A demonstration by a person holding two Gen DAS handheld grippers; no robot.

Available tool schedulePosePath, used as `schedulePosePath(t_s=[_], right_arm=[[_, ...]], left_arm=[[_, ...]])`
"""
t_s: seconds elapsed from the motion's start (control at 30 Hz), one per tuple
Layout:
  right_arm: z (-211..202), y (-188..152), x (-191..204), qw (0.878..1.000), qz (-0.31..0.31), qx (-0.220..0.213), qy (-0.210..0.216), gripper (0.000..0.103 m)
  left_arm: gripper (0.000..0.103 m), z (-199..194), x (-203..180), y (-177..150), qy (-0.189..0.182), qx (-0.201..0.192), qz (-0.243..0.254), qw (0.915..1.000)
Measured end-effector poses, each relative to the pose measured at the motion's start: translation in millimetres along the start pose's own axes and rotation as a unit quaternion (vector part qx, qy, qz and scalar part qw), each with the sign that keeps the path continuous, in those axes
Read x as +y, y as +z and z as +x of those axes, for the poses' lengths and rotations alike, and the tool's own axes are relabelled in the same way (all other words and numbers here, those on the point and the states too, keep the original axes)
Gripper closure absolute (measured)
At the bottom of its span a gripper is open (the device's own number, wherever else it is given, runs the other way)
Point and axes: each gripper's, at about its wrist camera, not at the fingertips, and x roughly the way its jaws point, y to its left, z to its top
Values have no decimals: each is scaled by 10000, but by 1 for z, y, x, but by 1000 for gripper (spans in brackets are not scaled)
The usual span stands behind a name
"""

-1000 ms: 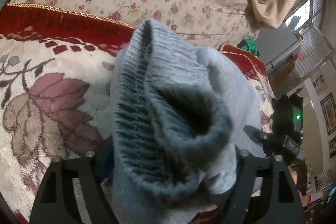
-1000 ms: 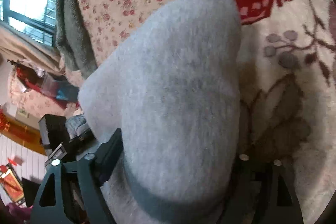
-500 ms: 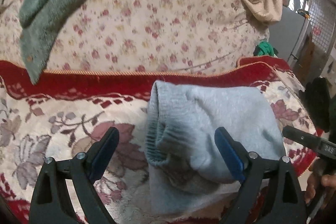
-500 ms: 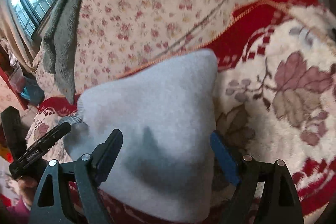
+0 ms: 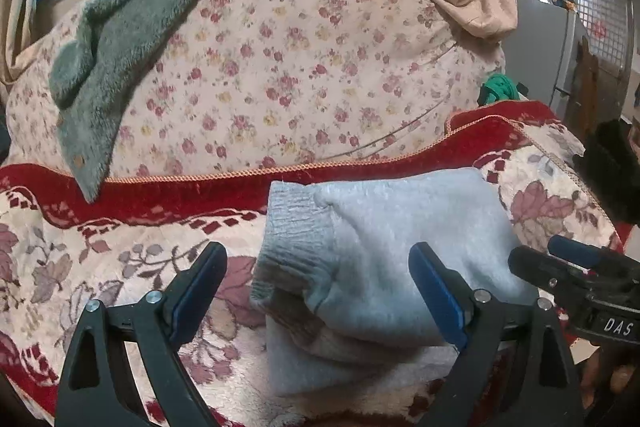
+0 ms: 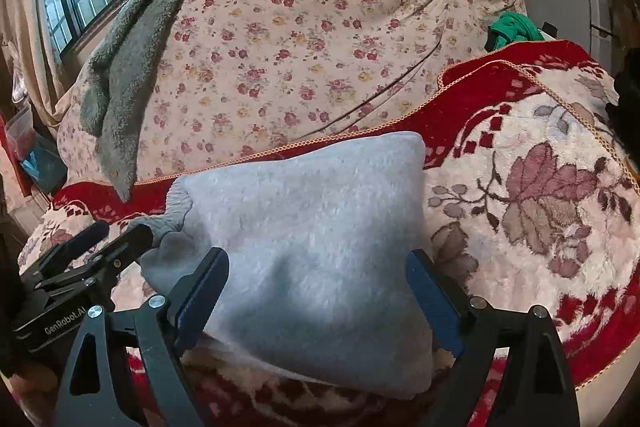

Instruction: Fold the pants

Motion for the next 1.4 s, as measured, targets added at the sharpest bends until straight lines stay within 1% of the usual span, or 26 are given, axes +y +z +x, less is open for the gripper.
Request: schedulePosePath(t_s=[0.1, 0.17, 0.3, 0.43, 0.53, 0.6, 0.63, 0.7, 0.8, 1.4], right_arm=[[-3, -1, 0, 10000, 0, -10, 33, 10], [-5, -2, -1, 10000, 40, -18, 49, 10], [-6, -3, -3, 10000, 62, -12, 59, 10], [-7, -5, -3, 9999, 92, -21, 110, 9], [-7, -5, -2, 9998, 83, -3, 156, 9], [-6, -6, -3, 9997, 118, -4, 202, 9], [-6, -6, -3, 9996, 146, -20, 222, 9], [-6, -6, -5, 9995, 205, -50, 245, 9], [-5, -6, -6, 9995, 188, -18, 243, 9], [1, -8, -9, 9994, 234, 36, 268, 9]], left_arm=[[10, -3, -3, 1, -48, -3, -15, 10000], [8, -4, -4, 1, 43, -45, 4, 10000], [7, -8, -5, 2, 9, -59, -81, 9999], [7, -10, -7, 2, 167, -93, -53, 9998], [7, -12, -8, 2, 162, -92, -49, 9998], [6, -12, -9, 2, 309, -98, -1, 9995], [4, -10, -11, 3, 403, -46, 43, 9992], [3, -7, -15, 4, 529, 90, 114, 9985], [3, -6, -18, 4, 588, 96, 154, 9981], [3, -5, -22, 3, 466, 29, 136, 9988]])
